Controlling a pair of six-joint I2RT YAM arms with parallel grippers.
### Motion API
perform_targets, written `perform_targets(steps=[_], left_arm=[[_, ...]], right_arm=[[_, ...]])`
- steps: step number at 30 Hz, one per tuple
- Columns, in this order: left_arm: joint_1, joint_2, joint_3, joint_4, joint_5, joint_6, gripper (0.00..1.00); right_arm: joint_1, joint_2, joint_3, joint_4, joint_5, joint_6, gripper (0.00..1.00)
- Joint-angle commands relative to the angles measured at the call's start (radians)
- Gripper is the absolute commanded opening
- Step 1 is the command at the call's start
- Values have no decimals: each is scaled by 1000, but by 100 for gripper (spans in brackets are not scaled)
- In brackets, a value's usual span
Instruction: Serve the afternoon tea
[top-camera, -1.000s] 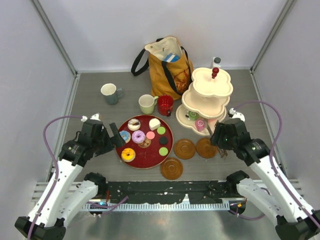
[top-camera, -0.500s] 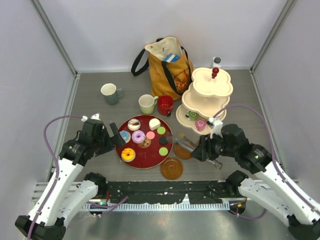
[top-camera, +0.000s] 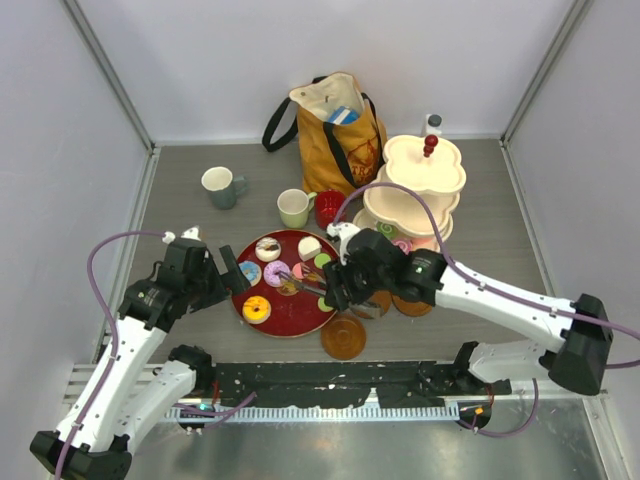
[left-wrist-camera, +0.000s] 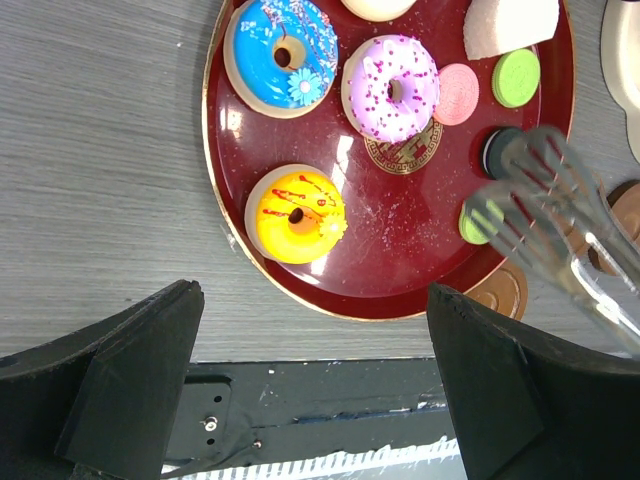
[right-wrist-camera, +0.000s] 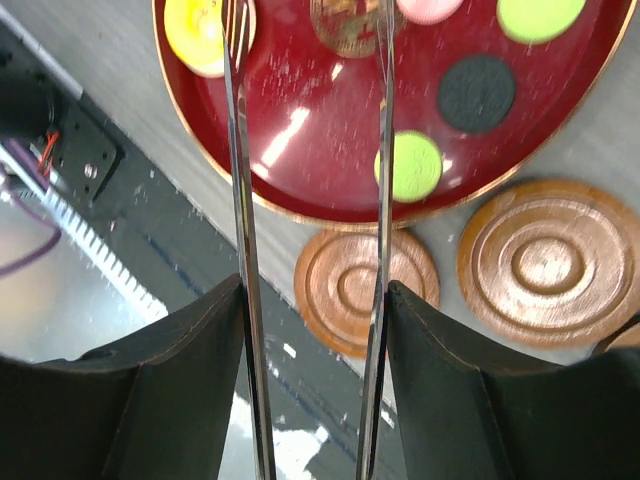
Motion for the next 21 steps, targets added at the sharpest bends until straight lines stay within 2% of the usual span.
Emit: perform_targets(steps=[1,5,9,14,17,21], left_arm=[[4,-9,3,25,0,2,99],[4,-10,3,27,3,4,100],[6,-13,2,28,6,4,100],[6,-16,3,30,8,7,100],[6,-21,3,31,11,7,100],[6,-27,2,31,14,10,100]], right_arm=[[8,86,139,73,89,-50,60],[8,204,244,43,175,-78,60],[8,289,346,-45,339,-59,61],[8,370,425,-95,328,-52,61],[8,417,456,-165,426,-4,61],[8,430,456,-200,480,60,61]])
